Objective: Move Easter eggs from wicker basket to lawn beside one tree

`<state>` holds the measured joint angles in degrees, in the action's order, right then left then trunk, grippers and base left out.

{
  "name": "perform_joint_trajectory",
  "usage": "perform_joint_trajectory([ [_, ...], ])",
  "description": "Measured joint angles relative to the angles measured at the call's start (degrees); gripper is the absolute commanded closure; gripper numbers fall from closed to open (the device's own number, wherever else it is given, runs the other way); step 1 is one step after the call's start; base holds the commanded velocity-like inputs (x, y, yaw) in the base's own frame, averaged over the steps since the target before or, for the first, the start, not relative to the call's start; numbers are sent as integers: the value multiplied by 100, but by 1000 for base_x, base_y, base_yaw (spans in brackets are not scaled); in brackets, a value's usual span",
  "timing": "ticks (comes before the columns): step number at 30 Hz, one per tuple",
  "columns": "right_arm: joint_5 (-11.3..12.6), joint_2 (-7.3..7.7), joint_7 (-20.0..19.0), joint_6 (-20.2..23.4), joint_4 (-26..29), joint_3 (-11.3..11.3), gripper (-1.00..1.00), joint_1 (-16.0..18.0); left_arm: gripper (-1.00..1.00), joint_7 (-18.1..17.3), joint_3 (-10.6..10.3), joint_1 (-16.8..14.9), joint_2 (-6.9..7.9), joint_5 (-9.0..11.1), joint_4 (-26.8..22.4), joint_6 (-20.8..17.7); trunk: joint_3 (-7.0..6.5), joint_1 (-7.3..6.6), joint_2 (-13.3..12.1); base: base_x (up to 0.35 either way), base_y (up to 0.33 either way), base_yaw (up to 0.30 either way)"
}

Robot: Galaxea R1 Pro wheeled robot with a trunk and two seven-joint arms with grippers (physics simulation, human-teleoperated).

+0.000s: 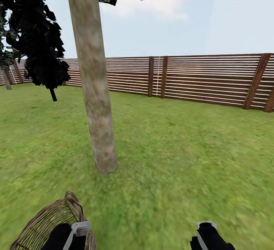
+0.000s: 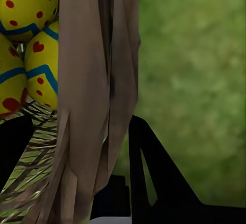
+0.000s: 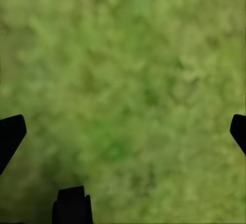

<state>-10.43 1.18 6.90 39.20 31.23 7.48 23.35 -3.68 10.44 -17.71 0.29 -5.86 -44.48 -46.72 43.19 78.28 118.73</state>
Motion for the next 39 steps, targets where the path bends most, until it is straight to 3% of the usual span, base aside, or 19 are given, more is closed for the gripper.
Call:
perform_joint_trajectory([
  [15,10,9,1,-47,-11,15,-100,0,100,-17,8,-4,-5,-10,-691,-716,268,328,603,0,0,0],
  [19,2,9,0,-46,-11,7,-100,0,100,-17,9,-4,-7,-25,-677,-695,268,329,604,0,0,0],
  [20,0,9,0,-46,-11,8,-100,0,-100,-21,9,-4,-6,-33,-675,-693,268,329,604,0,0,0],
  [21,0,9,0,-47,-11,12,-100,3,-100,-121,3,1,10,-41,-109,-15,270,330,603,0,0,0],
  [22,0,9,0,-46,-11,14,-100,1,-100,-410,-5,-1,16,-21,-69,7,270,330,603,0,0,0],
  [24,0,9,0,-47,-11,15,-100,0,-100,-546,-5,-1,17,-25,-66,2,269,330,603,0,0,0],
  [36,-2,9,0,-47,-11,4,-100,1,-100,-563,-5,-1,9,-38,-55,7,269,330,603,0,0,0],
  [39,-1,9,0,-46,-11,6,-100,1,-100,-563,-5,-2,9,-52,-27,-5,216,265,484,0,0,0],
])
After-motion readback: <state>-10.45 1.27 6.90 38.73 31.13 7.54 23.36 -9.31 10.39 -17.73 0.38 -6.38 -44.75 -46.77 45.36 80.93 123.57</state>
